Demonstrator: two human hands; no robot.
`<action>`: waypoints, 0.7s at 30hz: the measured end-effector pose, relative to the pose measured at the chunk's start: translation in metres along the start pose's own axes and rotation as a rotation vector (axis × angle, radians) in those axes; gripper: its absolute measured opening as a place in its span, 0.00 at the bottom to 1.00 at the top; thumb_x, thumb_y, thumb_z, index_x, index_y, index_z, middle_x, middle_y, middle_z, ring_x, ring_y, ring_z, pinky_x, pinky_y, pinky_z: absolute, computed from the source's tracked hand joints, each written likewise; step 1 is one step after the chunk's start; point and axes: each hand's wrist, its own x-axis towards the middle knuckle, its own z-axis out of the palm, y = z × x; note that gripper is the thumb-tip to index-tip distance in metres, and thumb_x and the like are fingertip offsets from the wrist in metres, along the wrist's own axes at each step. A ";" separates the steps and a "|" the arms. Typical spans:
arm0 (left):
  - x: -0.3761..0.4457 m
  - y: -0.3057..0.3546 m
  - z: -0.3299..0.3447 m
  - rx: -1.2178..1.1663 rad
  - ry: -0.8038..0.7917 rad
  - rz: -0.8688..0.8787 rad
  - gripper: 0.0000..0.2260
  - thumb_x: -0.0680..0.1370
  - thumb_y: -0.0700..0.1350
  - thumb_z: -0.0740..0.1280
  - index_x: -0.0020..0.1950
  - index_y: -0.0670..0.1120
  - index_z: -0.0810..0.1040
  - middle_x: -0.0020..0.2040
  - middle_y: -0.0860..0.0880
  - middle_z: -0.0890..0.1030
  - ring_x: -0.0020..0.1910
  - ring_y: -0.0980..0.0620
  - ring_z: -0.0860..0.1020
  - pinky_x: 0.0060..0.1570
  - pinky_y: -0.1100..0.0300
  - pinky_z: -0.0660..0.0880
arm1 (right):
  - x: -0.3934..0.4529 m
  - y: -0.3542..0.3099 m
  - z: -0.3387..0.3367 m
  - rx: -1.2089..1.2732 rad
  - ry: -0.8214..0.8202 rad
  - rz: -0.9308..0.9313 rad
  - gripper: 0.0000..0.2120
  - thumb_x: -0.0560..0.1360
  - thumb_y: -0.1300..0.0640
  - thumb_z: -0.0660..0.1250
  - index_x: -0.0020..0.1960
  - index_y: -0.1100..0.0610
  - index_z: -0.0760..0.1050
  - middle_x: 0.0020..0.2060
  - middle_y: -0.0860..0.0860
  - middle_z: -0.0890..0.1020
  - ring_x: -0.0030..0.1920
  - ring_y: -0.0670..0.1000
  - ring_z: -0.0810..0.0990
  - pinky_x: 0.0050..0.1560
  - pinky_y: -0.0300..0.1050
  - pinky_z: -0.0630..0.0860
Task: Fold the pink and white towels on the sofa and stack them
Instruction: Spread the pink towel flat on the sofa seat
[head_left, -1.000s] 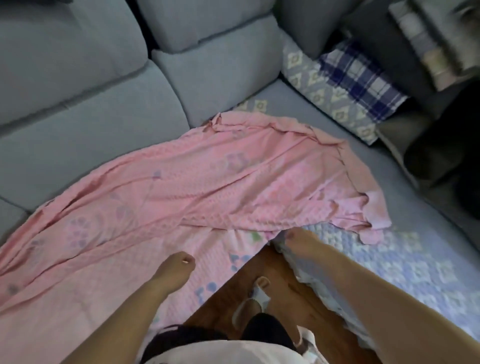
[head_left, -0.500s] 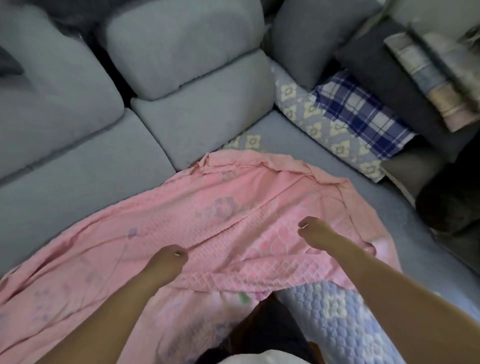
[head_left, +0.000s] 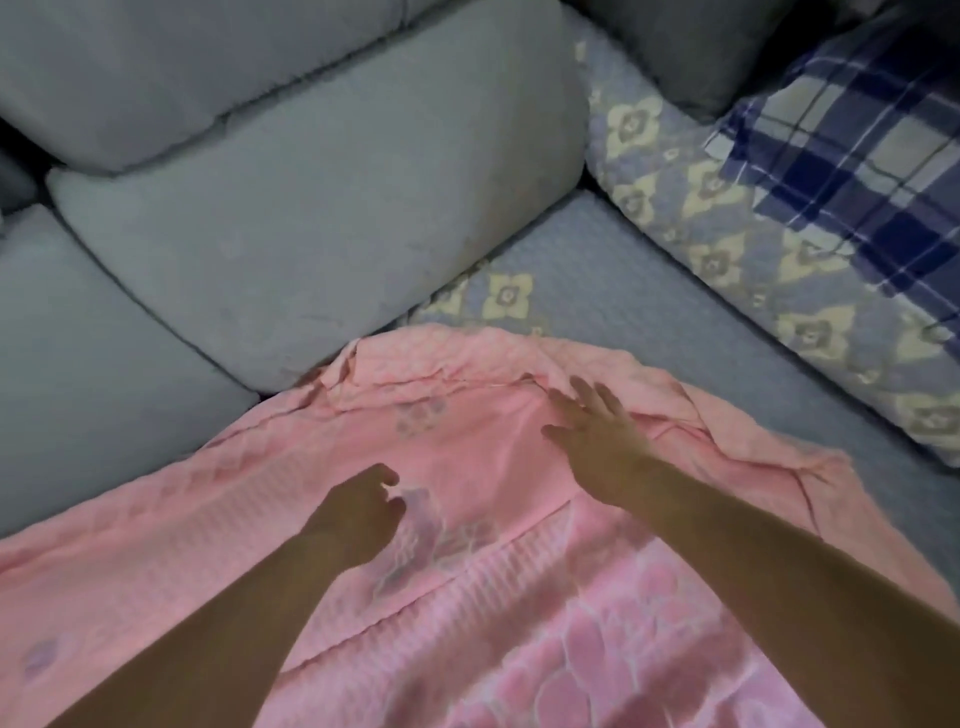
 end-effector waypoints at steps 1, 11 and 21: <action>0.012 0.007 0.007 0.055 -0.025 0.039 0.16 0.82 0.49 0.63 0.70 0.52 0.71 0.66 0.49 0.76 0.59 0.49 0.79 0.58 0.58 0.75 | 0.014 0.019 0.006 -0.101 -0.040 -0.015 0.26 0.82 0.55 0.57 0.78 0.43 0.59 0.81 0.54 0.42 0.79 0.64 0.38 0.77 0.66 0.37; 0.152 0.069 0.009 0.547 0.145 0.264 0.39 0.71 0.65 0.50 0.81 0.57 0.42 0.82 0.46 0.48 0.80 0.41 0.48 0.76 0.43 0.60 | 0.045 0.175 0.019 0.253 0.332 0.548 0.22 0.72 0.57 0.63 0.66 0.59 0.74 0.66 0.60 0.71 0.63 0.65 0.69 0.64 0.59 0.71; 0.193 0.127 0.007 0.687 0.147 0.252 0.30 0.76 0.60 0.65 0.76 0.58 0.59 0.74 0.49 0.67 0.69 0.42 0.71 0.63 0.47 0.74 | 0.072 0.178 0.072 0.396 0.176 0.630 0.30 0.80 0.39 0.56 0.78 0.49 0.54 0.75 0.57 0.59 0.70 0.65 0.63 0.67 0.61 0.67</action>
